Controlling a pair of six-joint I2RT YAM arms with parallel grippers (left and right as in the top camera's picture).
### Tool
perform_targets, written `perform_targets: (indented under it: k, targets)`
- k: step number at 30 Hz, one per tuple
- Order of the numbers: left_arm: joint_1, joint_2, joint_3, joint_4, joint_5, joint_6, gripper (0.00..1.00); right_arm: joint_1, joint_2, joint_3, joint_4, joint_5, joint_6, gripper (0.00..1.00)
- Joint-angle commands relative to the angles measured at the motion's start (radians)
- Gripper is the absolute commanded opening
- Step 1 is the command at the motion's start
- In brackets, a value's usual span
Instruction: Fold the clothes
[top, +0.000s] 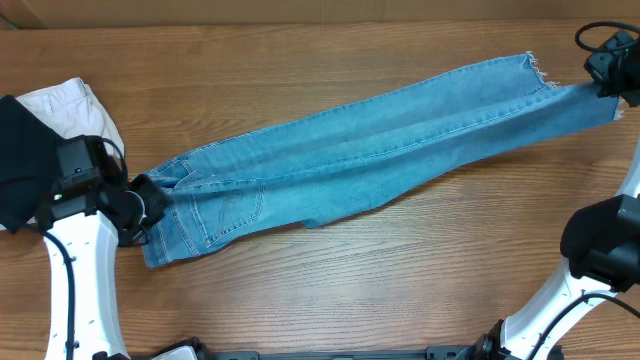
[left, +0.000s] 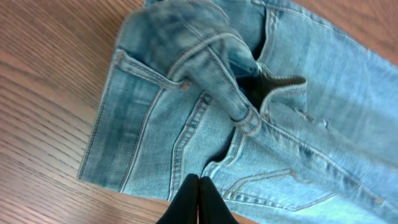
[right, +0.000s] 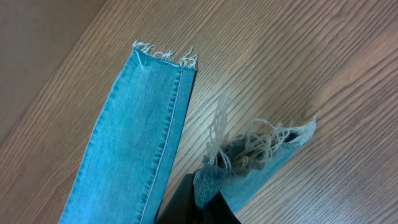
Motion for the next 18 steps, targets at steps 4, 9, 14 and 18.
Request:
perform_targets:
  k: [4, 9, 14, 18]
  targets:
    - [-0.018, 0.012, -0.068, 0.119, -0.054, 0.034, 0.04, -0.001, -0.003, 0.024, 0.003, 0.028, -0.003, 0.04]
    - [-0.018, 0.084, -0.123, 0.207, -0.039, 0.023, 0.04, -0.002, -0.003, 0.024, -0.002, 0.029, -0.003, 0.04]
    - [-0.018, 0.14, -0.124, 0.229, -0.008, 0.027, 0.04, -0.002, -0.003, 0.024, -0.001, 0.028, -0.003, 0.04]
    - [-0.018, 0.166, -0.124, 0.306, -0.007, 0.026, 0.07, -0.002, -0.003, 0.024, -0.003, 0.028, -0.003, 0.04]
